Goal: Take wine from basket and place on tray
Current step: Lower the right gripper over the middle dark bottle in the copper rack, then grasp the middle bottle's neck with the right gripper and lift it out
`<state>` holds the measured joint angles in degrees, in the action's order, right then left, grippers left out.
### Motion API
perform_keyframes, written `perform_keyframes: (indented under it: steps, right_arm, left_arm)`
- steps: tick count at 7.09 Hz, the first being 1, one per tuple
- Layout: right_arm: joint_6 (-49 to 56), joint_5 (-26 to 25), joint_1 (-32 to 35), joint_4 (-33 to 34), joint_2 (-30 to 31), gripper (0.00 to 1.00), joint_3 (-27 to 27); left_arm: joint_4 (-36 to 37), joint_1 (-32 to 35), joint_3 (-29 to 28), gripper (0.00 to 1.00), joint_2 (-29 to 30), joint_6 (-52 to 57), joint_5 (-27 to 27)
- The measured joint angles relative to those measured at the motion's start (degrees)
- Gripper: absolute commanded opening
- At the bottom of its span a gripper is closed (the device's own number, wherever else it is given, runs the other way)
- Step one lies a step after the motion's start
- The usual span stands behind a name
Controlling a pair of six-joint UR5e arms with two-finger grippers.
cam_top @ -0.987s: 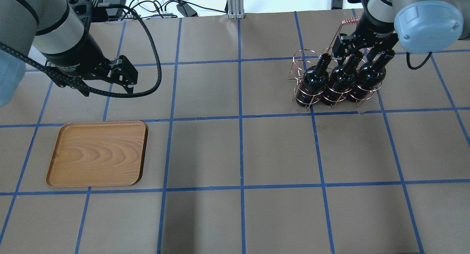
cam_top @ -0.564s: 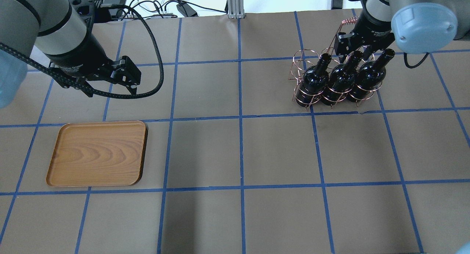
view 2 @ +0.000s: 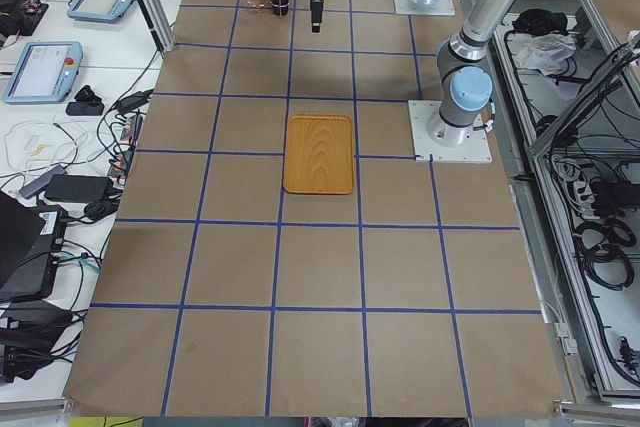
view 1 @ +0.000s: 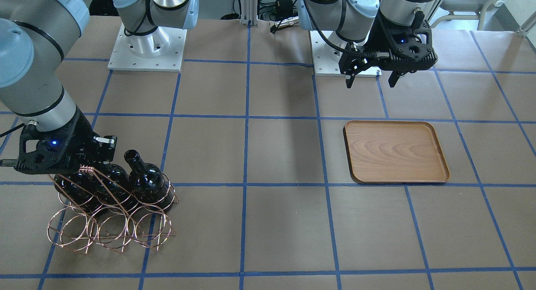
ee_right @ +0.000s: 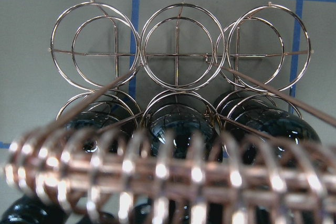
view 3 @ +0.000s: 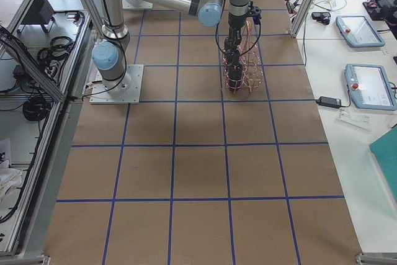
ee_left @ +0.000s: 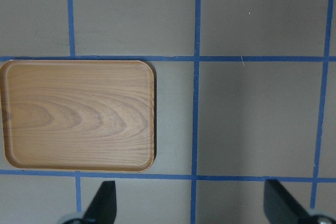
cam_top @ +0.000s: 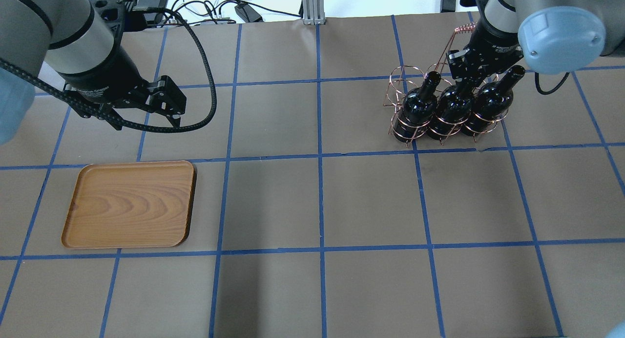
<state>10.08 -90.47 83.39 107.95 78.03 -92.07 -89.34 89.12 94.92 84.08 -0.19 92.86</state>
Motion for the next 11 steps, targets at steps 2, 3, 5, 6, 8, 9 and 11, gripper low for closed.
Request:
perform_keyframes:
  steps: [2, 3, 5, 6, 8, 9, 11]
  right_arm:
    - [-0.05, 0.00, 0.02, -0.09, 0.01, 0.20, 0.11]
    - [-0.22, -0.06, 0.02, -0.29, 0.13, 0.20, 0.42]
    - [-0.69, -0.02, 0.08, -4.68, 0.58, 0.20, 4.19]
    - [-0.84, 0.13, 0.12, -10.65, 0.74, 0.20, 9.16]
    - [-1.16, -0.28, 0.17, -23.24, 2.21, 0.19, 18.51]
    - [-1.53, -0.90, 0.21, -27.21, 3.53, 0.14, 20.06]
    - [-5.29, -0.26, 1.14, -30.47, 6.38, 0.12, 16.67]
  left_arm:
    - [-0.01, 0.00, 0.00, 1.00, -0.01, 0.01, 0.04]
    - [0.02, -0.02, 0.00, 1.00, 0.01, 0.01, 0.02]
    - [0.14, -0.16, 0.00, 1.00, 0.03, 0.01, -0.01]
    - [0.14, -0.17, 0.00, 1.00, 0.03, 0.01, 0.01]
    - [0.24, -0.20, -0.05, 1.00, 0.03, 0.01, -0.02]
    - [0.33, -0.21, -0.07, 1.00, 0.03, 0.01, -0.06]
    - [0.31, -0.24, -0.08, 1.00, 0.03, 0.01, -0.06]
